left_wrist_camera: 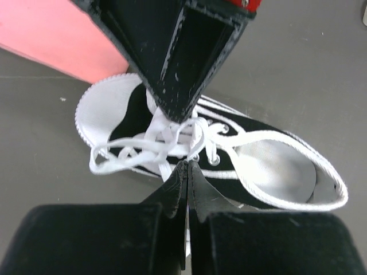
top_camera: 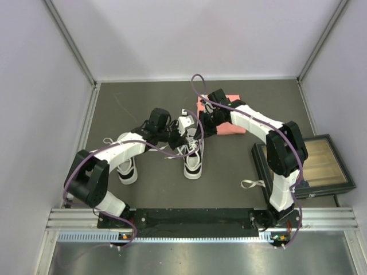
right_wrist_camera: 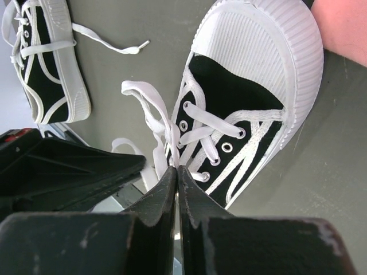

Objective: Tie the shoes

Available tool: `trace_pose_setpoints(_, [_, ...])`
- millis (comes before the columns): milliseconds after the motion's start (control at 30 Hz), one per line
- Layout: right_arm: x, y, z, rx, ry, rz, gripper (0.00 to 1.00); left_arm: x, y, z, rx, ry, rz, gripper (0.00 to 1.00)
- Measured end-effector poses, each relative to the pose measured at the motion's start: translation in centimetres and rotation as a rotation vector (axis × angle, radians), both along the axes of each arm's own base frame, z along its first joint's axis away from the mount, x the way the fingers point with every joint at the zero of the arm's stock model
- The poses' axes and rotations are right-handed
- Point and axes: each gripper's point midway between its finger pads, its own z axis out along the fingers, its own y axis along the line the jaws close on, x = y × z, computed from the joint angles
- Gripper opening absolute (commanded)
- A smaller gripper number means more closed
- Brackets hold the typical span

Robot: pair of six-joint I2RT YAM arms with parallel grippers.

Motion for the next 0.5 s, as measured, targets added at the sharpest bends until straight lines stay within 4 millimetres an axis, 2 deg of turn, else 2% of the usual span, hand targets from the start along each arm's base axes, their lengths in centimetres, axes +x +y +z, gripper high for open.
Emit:
trace_pose_setpoints(167, [0.0, 0.0, 0.0, 0.001, -0.001, 0.0, 0.02, 0.2, -0.9, -1.0, 0.03, 0.01, -0.012, 0.0])
trace_pose_setpoints(367, [0.0, 0.0, 0.1, 0.002, -0.001, -0.002, 0.04, 0.3, -0.2, -3.1, 0.109, 0.033, 0.017, 0.0])
trace_pose_setpoints(500, [0.1, 0.1, 0.1, 0.004, -0.002, -0.002, 0.03, 0.4, 0.0, -3.2, 0.114, 0.041, 0.028, 0.0])
